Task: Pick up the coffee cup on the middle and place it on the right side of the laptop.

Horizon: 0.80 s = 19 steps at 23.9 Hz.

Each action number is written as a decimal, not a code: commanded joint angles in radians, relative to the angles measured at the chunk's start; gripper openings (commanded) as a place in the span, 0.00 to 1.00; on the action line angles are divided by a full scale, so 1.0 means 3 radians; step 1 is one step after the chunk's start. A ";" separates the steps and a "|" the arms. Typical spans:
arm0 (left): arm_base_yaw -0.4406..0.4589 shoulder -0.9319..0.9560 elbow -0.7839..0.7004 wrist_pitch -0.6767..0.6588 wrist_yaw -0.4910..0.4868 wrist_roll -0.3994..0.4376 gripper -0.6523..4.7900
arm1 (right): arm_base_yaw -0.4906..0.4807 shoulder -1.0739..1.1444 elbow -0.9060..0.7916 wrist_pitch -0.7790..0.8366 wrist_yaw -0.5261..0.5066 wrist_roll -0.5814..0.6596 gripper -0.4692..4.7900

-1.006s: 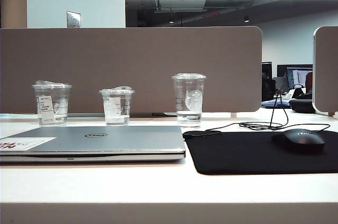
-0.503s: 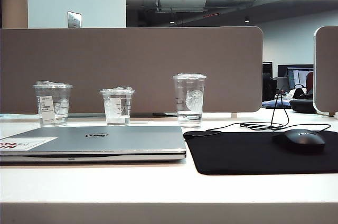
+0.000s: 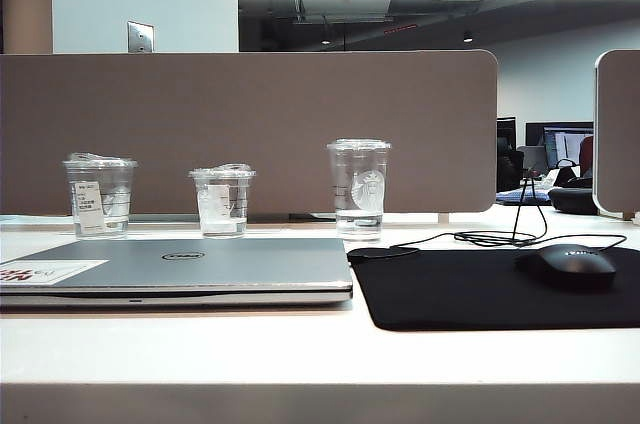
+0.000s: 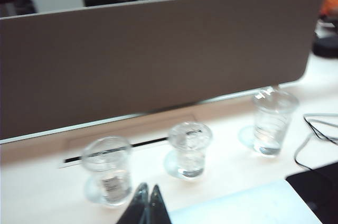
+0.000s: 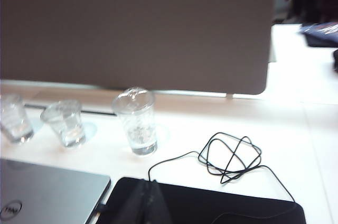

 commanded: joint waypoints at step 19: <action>-0.0360 0.1391 0.0005 0.0666 0.0106 -0.0264 1.00 | 0.0502 0.0767 0.0580 -0.0163 0.0023 -0.0328 0.08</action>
